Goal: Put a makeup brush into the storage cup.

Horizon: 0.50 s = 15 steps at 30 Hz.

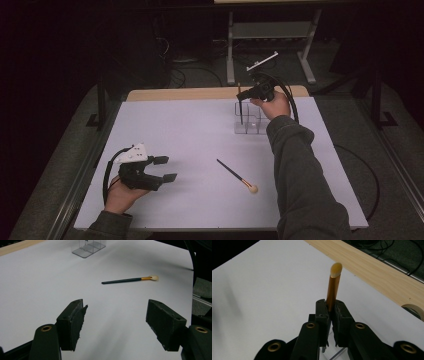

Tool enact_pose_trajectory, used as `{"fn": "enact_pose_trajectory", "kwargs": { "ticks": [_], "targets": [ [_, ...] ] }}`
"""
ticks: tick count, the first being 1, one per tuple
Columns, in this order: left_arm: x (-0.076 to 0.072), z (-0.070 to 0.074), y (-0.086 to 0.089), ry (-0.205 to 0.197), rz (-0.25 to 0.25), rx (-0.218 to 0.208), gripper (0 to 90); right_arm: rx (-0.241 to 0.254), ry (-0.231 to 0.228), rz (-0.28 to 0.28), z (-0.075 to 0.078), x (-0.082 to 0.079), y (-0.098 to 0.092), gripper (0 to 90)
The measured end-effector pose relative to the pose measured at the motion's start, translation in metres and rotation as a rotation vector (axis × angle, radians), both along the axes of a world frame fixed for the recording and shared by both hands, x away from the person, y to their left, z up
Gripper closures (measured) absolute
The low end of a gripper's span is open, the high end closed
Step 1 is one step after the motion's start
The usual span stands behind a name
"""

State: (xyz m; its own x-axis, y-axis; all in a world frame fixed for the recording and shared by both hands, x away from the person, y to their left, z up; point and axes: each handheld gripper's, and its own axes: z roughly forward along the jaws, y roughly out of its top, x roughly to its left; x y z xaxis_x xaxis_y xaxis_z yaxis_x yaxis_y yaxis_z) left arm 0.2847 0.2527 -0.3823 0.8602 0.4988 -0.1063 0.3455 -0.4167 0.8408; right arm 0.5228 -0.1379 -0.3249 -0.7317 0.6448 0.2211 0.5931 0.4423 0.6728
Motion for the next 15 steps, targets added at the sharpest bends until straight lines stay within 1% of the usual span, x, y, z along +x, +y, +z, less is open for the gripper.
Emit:
{"fn": "enact_pose_trajectory", "kwargs": {
  "ticks": [3, 4, 5, 6, 8, 11, 15],
  "targets": [
    [0.0001, -0.0003, 0.0000, 0.002, -0.002, -0.002, 30.2, 0.008, 0.000, -0.010, -0.0014, -0.0019, -0.0012, 82.2],
    [0.0001, -0.0003, -0.0001, 0.002, -0.003, -0.001, 30.2, 0.007, 0.004, -0.016, -0.0017, -0.0031, -0.0010, 82.2],
    [0.0000, -0.0003, -0.0003, 0.000, -0.003, 0.001, 30.2, 0.003, -0.002, -0.012, -0.0027, -0.0037, -0.0015, 82.2],
    [-0.0002, -0.0003, -0.0006, -0.001, -0.004, 0.001, 30.2, 0.003, 0.006, -0.020, -0.0033, -0.0050, -0.0016, 82.1],
    [-0.0003, -0.0002, -0.0011, -0.002, -0.008, 0.003, 30.2, -0.011, 0.006, -0.022, -0.0056, -0.0062, -0.0022, 82.1],
    [-0.0011, -0.0006, -0.0018, 0.003, -0.007, 0.004, 30.2, -0.016, 0.007, -0.026, -0.0081, -0.0081, -0.0034, 82.1],
    [-0.0012, -0.0006, -0.0017, 0.001, -0.008, 0.007, 30.3, -0.009, 0.006, -0.038, -0.0094, -0.0093, -0.0035, 82.1]
  ]
}}
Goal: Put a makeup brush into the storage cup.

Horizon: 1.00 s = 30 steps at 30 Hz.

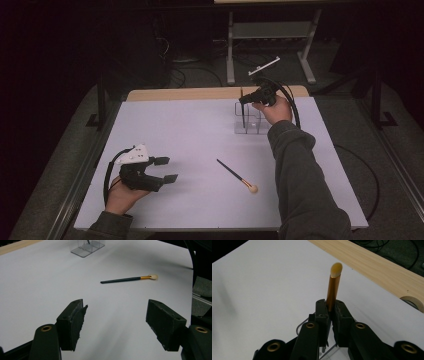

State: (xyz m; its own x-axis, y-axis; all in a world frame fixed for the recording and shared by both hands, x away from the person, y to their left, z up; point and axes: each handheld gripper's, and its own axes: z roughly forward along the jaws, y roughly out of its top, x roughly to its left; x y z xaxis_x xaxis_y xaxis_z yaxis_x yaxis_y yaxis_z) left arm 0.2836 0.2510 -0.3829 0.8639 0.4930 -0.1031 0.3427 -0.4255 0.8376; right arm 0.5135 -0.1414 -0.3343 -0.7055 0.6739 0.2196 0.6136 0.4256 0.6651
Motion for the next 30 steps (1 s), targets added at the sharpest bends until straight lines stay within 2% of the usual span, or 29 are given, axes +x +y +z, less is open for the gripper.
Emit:
{"fn": "enact_pose_trajectory", "kwargs": {
  "ticks": [10, 16, 25, 28, 30],
  "targets": [
    [0.000, -0.001, -0.002, 0.001, 0.002, 0.004, 30.5, -0.012, -0.008, 0.004, -0.007, -0.001, 0.002, 81.6],
    [0.001, -0.001, -0.001, -0.004, 0.002, 0.005, 30.4, -0.009, -0.007, -0.012, -0.008, -0.003, 0.000, 73.4],
    [0.001, -0.001, -0.002, -0.001, 0.004, 0.007, 30.3, 0.010, -0.010, -0.029, -0.007, -0.011, -0.009, 68.4],
    [0.001, -0.001, -0.002, -0.005, -0.003, 0.017, 30.3, 0.020, -0.015, -0.017, -0.006, -0.014, -0.013, 65.5],
    [0.001, -0.001, -0.003, -0.001, -0.003, 0.019, 30.3, 0.030, -0.002, -0.023, -0.004, -0.017, -0.014, 62.7]
  ]
}}
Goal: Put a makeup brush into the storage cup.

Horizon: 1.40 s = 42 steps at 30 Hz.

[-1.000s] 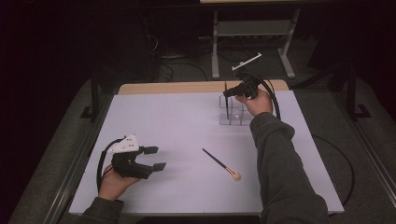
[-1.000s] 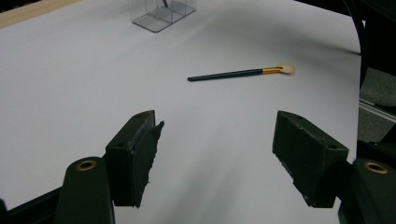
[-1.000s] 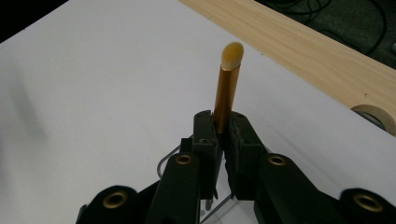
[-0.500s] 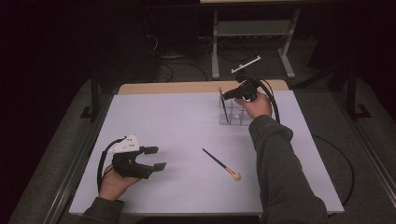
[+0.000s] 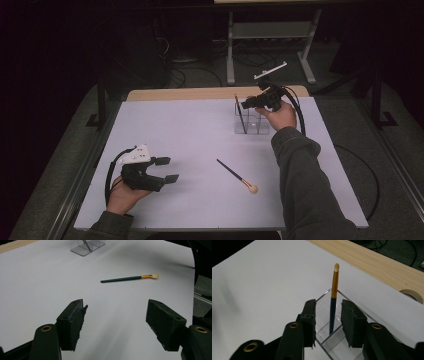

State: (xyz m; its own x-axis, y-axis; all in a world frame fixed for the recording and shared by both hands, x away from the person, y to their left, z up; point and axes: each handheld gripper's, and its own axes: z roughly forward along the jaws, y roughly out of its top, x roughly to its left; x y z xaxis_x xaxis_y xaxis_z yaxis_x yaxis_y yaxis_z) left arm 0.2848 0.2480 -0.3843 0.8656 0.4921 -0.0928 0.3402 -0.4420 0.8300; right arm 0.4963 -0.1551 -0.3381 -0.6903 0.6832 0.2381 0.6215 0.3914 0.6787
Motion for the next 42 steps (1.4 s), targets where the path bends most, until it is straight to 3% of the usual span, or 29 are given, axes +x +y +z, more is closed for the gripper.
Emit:
{"fn": "enact_pose_trajectory", "kwargs": {
  "ticks": [3, 14, 20, 23, 24, 36, 42],
  "targets": [
    [0.000, 0.000, 0.000, -0.002, 0.002, -0.005, 30.3, 0.004, -0.019, 0.014, 0.002, -0.004, -0.001, 60.3],
    [0.000, 0.000, 0.000, -0.001, -0.001, -0.003, 30.2, 0.023, -0.015, 0.023, 0.008, -0.020, -0.004, 47.2],
    [0.000, 0.000, -0.003, -0.001, -0.003, -0.006, 30.1, 0.013, -0.049, 0.044, 0.014, -0.032, -0.002, 40.9],
    [0.000, 0.001, -0.002, -0.005, -0.007, 0.000, 30.1, 0.005, -0.064, 0.056, 0.015, -0.035, -0.002, 39.4],
    [0.000, 0.000, -0.002, -0.004, -0.007, 0.000, 30.0, 0.010, -0.047, 0.045, 0.016, -0.038, -0.002, 39.3],
    [0.001, 0.000, -0.003, 0.002, -0.006, -0.005, 29.9, -0.002, -0.064, 0.066, 0.013, -0.052, -0.005, 36.0],
    [0.001, 0.000, -0.003, 0.003, -0.008, 0.002, 29.8, -0.012, -0.051, 0.072, 0.012, -0.059, -0.003, 35.6]
  ]
}}
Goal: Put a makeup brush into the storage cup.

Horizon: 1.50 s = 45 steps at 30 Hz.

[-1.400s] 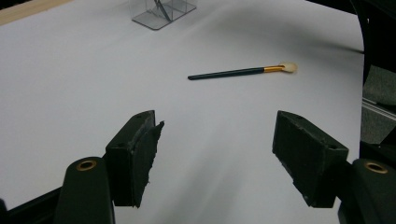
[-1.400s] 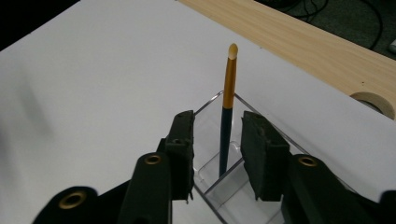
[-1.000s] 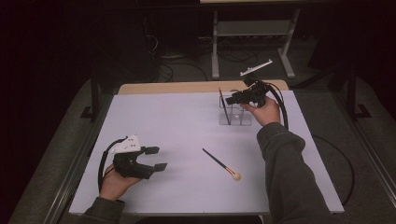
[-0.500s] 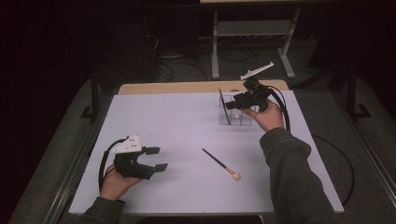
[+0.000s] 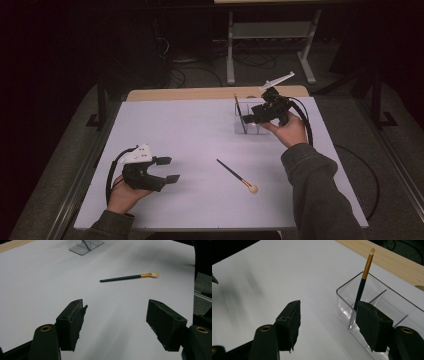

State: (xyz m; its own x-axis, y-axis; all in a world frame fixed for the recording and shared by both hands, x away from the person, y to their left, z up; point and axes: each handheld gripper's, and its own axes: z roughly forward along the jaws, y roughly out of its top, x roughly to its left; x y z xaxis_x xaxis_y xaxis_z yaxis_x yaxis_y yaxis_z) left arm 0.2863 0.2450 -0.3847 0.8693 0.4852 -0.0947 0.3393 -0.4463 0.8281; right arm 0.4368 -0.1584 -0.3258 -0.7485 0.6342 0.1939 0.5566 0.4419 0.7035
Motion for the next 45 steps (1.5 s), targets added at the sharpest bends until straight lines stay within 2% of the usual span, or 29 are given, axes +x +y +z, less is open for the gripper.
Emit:
{"fn": "enact_pose_trajectory", "kwargs": {
  "ticks": [18, 21, 22, 23, 24, 27, 31, 45],
  "targets": [
    [-0.003, 0.001, 0.000, 0.000, 0.013, -0.001, 29.0, -0.006, -0.016, 0.029, -0.002, -0.023, 0.006, 35.4],
    [-0.004, 0.000, 0.000, -0.001, 0.014, -0.001, 29.1, -0.007, -0.024, 0.041, -0.004, -0.027, 0.005, 35.4],
    [-0.003, 0.000, 0.000, -0.002, 0.014, 0.002, 29.0, -0.005, -0.014, 0.036, -0.005, -0.029, 0.006, 35.4],
    [-0.003, 0.000, 0.001, -0.003, 0.015, 0.006, 29.0, -0.012, -0.025, 0.045, -0.006, -0.030, 0.005, 35.5],
    [-0.004, 0.000, 0.001, -0.001, 0.018, 0.005, 29.0, -0.006, -0.012, 0.038, -0.006, -0.032, 0.005, 35.5],
    [-0.004, 0.000, 0.002, -0.001, 0.023, 0.000, 29.0, -0.011, -0.026, 0.048, -0.008, -0.034, 0.004, 35.5],
    [-0.003, 0.000, 0.002, 0.000, 0.027, 0.003, 29.0, -0.010, -0.008, 0.040, -0.012, -0.040, 0.003, 35.5],
    [-0.003, -0.001, 0.005, -0.002, 0.036, 0.013, 28.9, -0.016, -0.013, 0.056, -0.022, -0.057, 0.000, 35.9]
  ]
}}
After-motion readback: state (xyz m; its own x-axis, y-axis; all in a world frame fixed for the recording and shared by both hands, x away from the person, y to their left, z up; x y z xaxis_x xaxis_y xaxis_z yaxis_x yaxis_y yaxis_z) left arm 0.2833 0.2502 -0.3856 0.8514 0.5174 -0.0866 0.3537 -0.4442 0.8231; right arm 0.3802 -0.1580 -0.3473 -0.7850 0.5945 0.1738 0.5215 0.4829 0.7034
